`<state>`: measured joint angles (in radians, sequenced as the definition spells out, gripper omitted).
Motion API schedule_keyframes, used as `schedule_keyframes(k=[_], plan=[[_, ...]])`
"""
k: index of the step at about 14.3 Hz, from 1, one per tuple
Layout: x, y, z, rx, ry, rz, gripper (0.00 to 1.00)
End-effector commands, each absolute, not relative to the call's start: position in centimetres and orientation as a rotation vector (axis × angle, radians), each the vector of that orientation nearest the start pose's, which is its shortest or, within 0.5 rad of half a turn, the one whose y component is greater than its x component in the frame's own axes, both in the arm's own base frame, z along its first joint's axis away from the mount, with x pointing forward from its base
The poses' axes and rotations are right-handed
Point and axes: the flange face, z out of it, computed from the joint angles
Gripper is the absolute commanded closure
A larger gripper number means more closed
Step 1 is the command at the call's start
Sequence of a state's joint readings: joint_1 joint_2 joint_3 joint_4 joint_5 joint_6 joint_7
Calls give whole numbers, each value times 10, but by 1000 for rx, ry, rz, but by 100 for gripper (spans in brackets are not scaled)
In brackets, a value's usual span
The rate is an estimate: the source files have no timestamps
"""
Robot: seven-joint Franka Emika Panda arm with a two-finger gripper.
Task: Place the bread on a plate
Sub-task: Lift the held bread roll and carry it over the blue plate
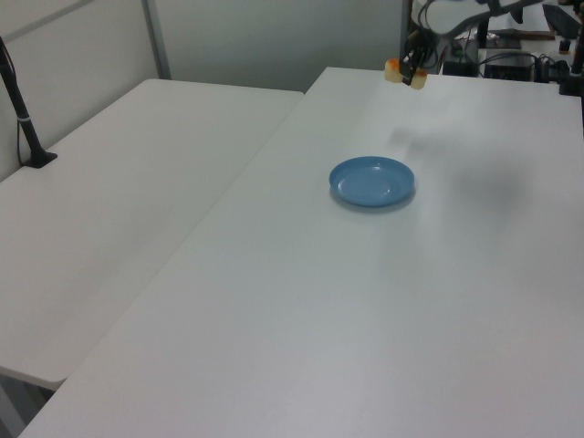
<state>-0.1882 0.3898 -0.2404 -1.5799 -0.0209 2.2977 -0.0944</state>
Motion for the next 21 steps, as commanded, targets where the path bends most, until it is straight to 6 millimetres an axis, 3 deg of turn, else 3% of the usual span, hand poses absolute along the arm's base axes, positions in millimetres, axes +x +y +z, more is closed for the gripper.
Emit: schedule_keyframes(k=[1,3,6,8,12,15,17,21], plan=[[656,-198,482,-3195,360,-309,72],[661,-156,490,-3177,343,-219,72],[672,-88,491,-3171,331,-218,70],[676,-53,491,-3171,293,-214,69],[677,-28,482,-3173,289,-187,68],[680,-26,462,-3190,288,-146,65],[681,-25,438,-3213,267,-84,64],[683,-5,385,-3250,203,38,64]])
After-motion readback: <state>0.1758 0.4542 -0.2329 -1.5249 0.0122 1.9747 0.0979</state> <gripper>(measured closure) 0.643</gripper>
